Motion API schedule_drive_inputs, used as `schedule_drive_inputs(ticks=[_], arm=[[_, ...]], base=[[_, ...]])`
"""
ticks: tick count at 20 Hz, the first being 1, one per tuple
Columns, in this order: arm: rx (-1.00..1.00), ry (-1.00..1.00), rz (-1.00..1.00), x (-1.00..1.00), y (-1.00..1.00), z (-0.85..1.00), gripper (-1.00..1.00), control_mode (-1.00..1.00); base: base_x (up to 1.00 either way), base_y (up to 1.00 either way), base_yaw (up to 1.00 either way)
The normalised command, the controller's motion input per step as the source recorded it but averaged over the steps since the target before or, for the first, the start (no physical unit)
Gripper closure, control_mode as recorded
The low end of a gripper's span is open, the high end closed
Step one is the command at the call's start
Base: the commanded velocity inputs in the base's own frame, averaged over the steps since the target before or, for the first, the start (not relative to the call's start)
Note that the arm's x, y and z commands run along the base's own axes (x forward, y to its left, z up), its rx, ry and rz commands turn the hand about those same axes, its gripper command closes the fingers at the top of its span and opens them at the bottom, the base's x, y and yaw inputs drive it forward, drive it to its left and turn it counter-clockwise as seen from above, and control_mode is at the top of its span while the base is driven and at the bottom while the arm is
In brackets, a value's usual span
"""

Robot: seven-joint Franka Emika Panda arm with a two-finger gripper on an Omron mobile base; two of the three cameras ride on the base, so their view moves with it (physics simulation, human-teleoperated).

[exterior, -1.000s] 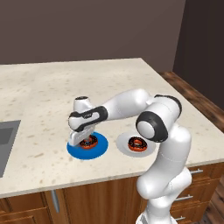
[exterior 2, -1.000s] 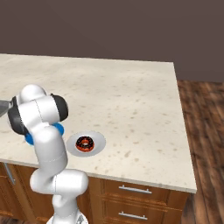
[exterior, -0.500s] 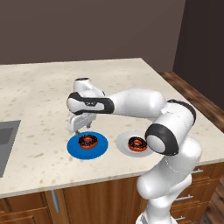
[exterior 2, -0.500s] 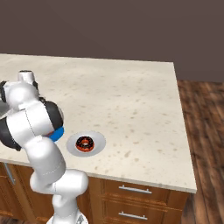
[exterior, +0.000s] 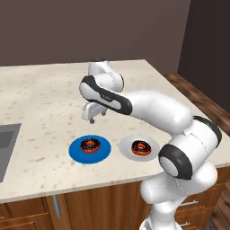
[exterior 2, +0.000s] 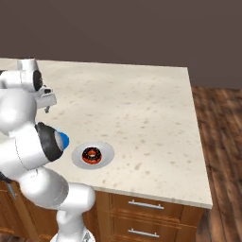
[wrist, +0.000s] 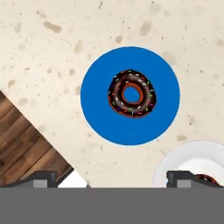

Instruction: Place the pastries on the plates.

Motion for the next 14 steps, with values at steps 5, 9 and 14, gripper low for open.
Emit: schedule_drive_inputs(ticks=[5,9,14], arm=[[0.0,-0.31,-0.07,-0.09,-1.0,0.38,-1.0,-1.0],[0.0,-0.41,-0.07,-0.01,-1.0,0.0,-1.0,-1.0],[0.0,-0.44,-0.08,-0.1,-1.0,0.0,-1.0,-1.0]], base=[[0.0,0.0,0.0],[0.0,0.0,0.0],[0.0,0.0,0.0]])
